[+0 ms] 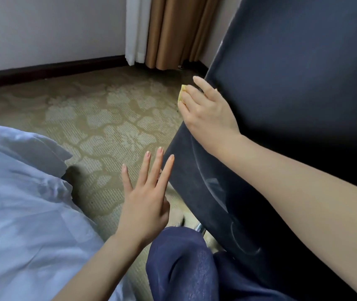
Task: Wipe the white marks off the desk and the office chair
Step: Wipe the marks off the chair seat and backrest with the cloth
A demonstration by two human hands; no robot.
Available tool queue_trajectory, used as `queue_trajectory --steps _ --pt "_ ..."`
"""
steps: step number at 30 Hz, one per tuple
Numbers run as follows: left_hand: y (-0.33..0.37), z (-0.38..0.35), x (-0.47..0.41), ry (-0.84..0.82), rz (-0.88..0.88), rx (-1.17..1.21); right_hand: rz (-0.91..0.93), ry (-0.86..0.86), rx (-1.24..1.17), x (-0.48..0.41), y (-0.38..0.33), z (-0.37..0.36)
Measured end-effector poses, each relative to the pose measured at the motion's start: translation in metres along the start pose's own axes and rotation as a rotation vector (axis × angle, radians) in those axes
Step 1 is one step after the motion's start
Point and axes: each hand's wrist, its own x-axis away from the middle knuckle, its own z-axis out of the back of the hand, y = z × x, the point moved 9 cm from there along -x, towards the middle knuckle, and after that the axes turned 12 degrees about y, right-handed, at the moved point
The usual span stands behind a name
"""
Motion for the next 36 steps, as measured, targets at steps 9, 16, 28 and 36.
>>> queue_trajectory --steps 9,16,28,36 --pt "-0.007 -0.007 -0.021 -0.053 0.062 0.038 0.188 -0.008 -0.185 0.047 -0.083 -0.012" --pt "0.027 -0.003 -0.06 -0.09 0.009 0.224 0.411 0.034 -0.285 0.117 -0.085 0.019" --pt "0.059 -0.021 -0.074 -0.266 -0.053 0.284 0.054 0.177 -0.181 0.127 0.096 0.097" --pt "0.049 -0.016 -0.076 -0.256 -0.123 0.249 -0.358 0.103 -0.107 0.004 0.175 0.088"
